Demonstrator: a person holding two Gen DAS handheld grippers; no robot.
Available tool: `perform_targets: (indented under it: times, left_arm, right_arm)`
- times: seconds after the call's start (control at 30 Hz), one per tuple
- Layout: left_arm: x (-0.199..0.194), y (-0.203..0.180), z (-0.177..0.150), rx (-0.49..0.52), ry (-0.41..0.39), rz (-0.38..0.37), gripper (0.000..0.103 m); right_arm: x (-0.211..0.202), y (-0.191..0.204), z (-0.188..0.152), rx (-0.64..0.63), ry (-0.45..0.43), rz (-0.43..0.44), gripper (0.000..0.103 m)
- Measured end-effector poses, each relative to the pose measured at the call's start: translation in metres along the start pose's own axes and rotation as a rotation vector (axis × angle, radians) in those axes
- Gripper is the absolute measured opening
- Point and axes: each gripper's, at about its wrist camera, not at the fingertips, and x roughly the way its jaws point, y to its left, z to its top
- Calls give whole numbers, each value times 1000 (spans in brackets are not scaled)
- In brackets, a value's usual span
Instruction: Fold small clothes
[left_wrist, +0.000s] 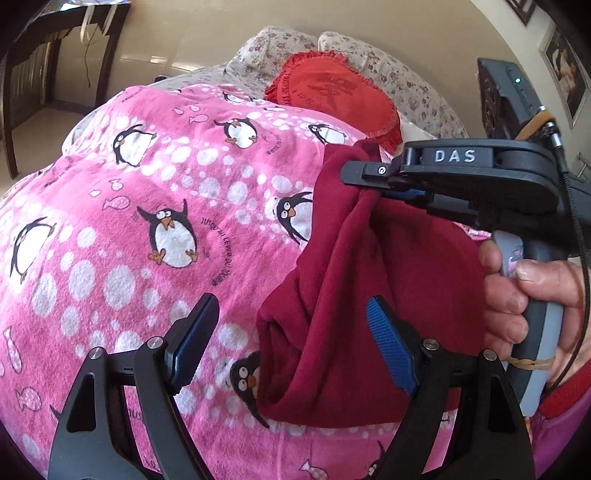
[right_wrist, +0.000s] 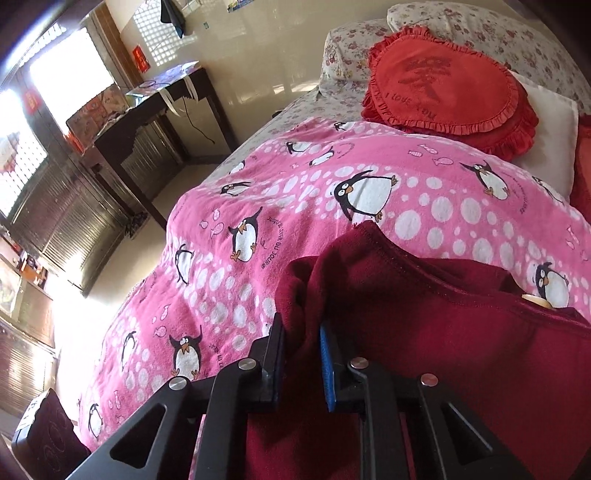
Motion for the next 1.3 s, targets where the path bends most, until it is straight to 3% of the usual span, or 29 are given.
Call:
perform_targets:
  times: [0.1,0.3,0.57,0.9,1.0,1.07,1.3]
  left_arm:
    - [16,5,8,-12,43,-18,82]
    - [31,13,13,-83,36,-95,82]
    - [41,0,9,3,29,-102,80]
    - [38,4,6,-2,18,-116,77]
    - [36,6,4,-9,17,-125,77]
    - [34,8,3,-14,17,-134,77]
    - [30,12,1,-24,13,-153,77]
  right_arm:
    - [-9,-1,-2,-6,-16,1,15]
    - [-13,-9,-3,14,-23,8,15]
    - [-1,2,-1,-20,7,-22,15]
    - [13,10,4,-57,53,-90,15]
    - [16,18,8,-77,67,-142,27]
    - [16,20,10,-79,64,-172,43]
    - [21,26,15,-66,89,-208,49]
